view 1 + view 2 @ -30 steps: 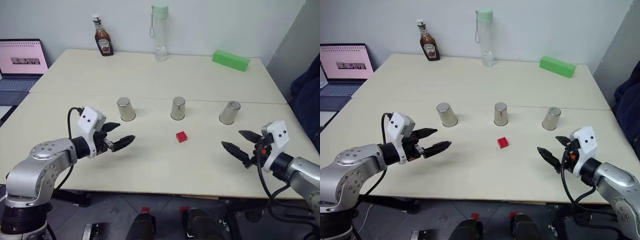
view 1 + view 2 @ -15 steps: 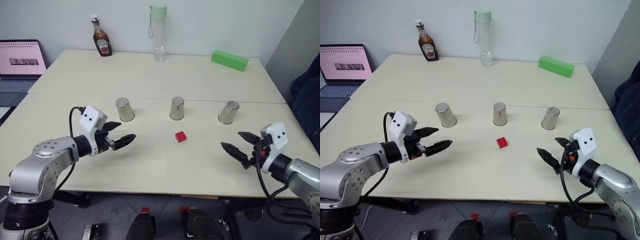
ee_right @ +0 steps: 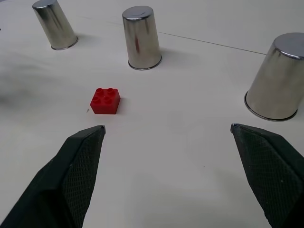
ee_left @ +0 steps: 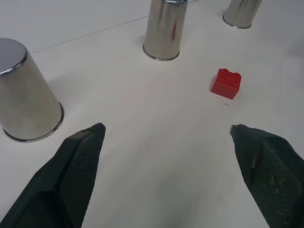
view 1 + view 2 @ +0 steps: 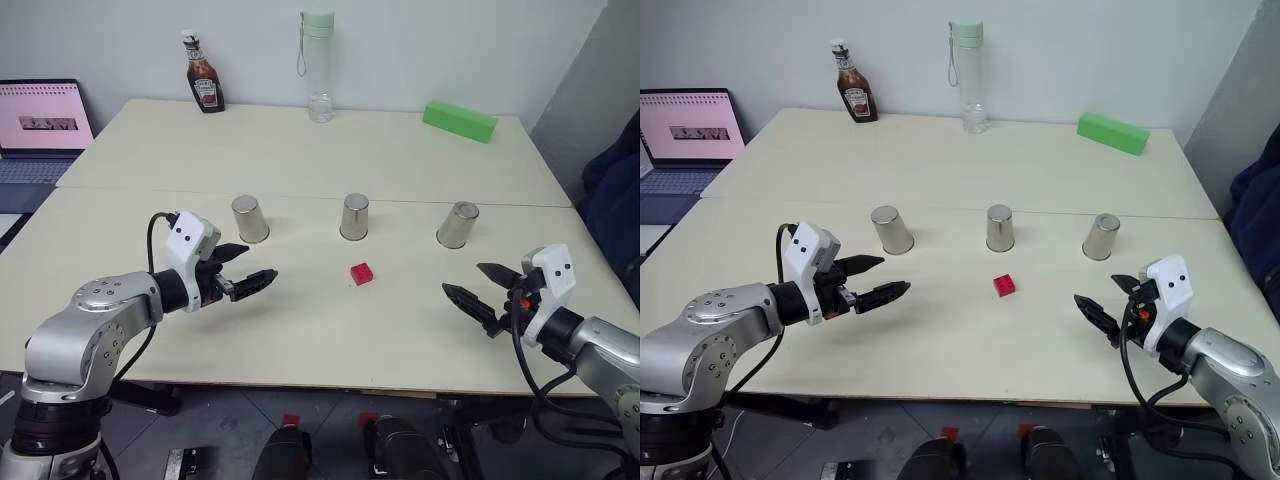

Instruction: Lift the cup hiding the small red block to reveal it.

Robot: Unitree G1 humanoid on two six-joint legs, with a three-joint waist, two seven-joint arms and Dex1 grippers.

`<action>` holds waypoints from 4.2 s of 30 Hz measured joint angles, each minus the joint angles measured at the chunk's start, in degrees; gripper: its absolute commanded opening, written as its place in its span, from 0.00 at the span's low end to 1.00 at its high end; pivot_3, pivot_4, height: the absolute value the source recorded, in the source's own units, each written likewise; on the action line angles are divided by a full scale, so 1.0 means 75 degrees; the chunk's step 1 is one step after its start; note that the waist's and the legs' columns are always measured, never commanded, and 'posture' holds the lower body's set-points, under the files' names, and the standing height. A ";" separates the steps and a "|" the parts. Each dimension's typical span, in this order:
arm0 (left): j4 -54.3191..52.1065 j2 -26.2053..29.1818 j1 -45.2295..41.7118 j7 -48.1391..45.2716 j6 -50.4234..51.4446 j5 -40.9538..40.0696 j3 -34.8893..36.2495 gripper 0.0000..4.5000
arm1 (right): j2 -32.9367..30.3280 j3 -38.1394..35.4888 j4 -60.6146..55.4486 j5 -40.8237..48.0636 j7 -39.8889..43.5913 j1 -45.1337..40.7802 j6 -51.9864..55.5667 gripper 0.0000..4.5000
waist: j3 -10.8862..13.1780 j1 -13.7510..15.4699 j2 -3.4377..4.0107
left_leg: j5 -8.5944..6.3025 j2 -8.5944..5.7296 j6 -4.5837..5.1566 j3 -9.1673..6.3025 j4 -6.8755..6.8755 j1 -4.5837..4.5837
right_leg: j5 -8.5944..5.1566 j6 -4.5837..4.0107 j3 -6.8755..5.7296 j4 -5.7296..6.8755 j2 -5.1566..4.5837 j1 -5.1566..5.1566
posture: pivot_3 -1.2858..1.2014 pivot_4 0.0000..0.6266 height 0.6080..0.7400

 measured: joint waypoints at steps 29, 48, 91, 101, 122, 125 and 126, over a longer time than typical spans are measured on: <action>0.0331 0.0037 -0.0181 -0.0277 -0.0208 0.0060 -0.0004 0.99 | -0.0002 0.0037 0.0036 0.0008 -0.0166 -0.0084 0.0005 1.00 | -0.0001 0.0000 0.0000 | 0.0000 -0.0001 0.0000 0.0002 0.0005 0.0007 | 0.0001 0.0001 0.0002 0.0007 0.0000 0.0007 | 0.52 0.24 1.00; 0.0532 0.0036 -0.0209 -0.0278 -0.0348 0.0180 -0.0016 0.99 | -0.0003 0.0035 0.0059 -0.0005 -0.0151 -0.0064 -0.0079 1.00 | -0.0001 0.0000 -0.0001 | 0.0000 -0.0001 0.0000 0.0003 0.0009 0.0012 | 0.0002 0.0001 0.0003 0.0012 0.0001 0.0011 | 0.52 0.24 1.00; 0.0567 0.0033 -0.0313 -0.0320 -0.0504 0.0310 -0.0177 0.99 | 0.0033 0.0117 0.0176 -0.0036 -0.0242 -0.0157 -0.0194 1.00 | -0.0002 0.0000 -0.0002 | 0.0000 -0.0001 0.0000 0.0005 0.0011 0.0019 | 0.0003 0.0001 0.0006 0.0017 0.0001 0.0016 | 0.52 0.24 1.00; -0.0286 -0.0480 -0.1039 -0.0611 -0.0538 -0.0177 -0.0857 0.99 | 0.0567 0.1014 0.2318 -0.1909 -0.0963 -0.1326 -0.1674 1.00 | -0.0007 -0.0006 -0.0009 | 0.0002 -0.0010 0.0000 0.0029 0.0031 0.0031 | 0.0016 0.0023 0.0024 0.0019 0.0011 0.0027 | 0.52 0.24 1.00; -0.0577 -0.1147 -0.1157 -0.0657 -0.1155 0.0005 -0.1874 0.99 | 0.2132 0.1562 0.8825 -0.3609 -0.1077 -0.4680 -0.5330 1.00 | -0.0007 -0.0039 -0.0001 | 0.0002 0.0000 0.0000 0.0041 0.0016 0.0036 | 0.0045 -0.0027 0.0047 0.0023 0.0046 0.0019 | 0.52 0.24 1.00; -0.0575 -0.1172 -0.1157 -0.0607 -0.1182 0.0017 -0.1879 0.99 | 0.2133 0.1544 0.9343 -0.3675 -0.1073 -0.4853 -0.5625 1.00 | -0.0007 -0.0040 -0.0001 | 0.0002 0.0000 0.0000 0.0041 0.0015 0.0036 | 0.0046 -0.0028 0.0048 0.0023 0.0046 0.0019 | 0.52 0.24 1.00; -0.0575 -0.1172 -0.1152 -0.0604 -0.1184 0.0018 -0.1879 1.00 | 0.2134 0.1532 0.9458 -0.3678 -0.1073 -0.4883 -0.5709 0.96 | -0.0007 -0.0040 -0.0001 | 0.0002 0.0000 0.0000 0.0041 0.0015 0.0036 | 0.0046 -0.0028 0.0048 0.0023 0.0046 0.0018 | 0.52 0.24 1.00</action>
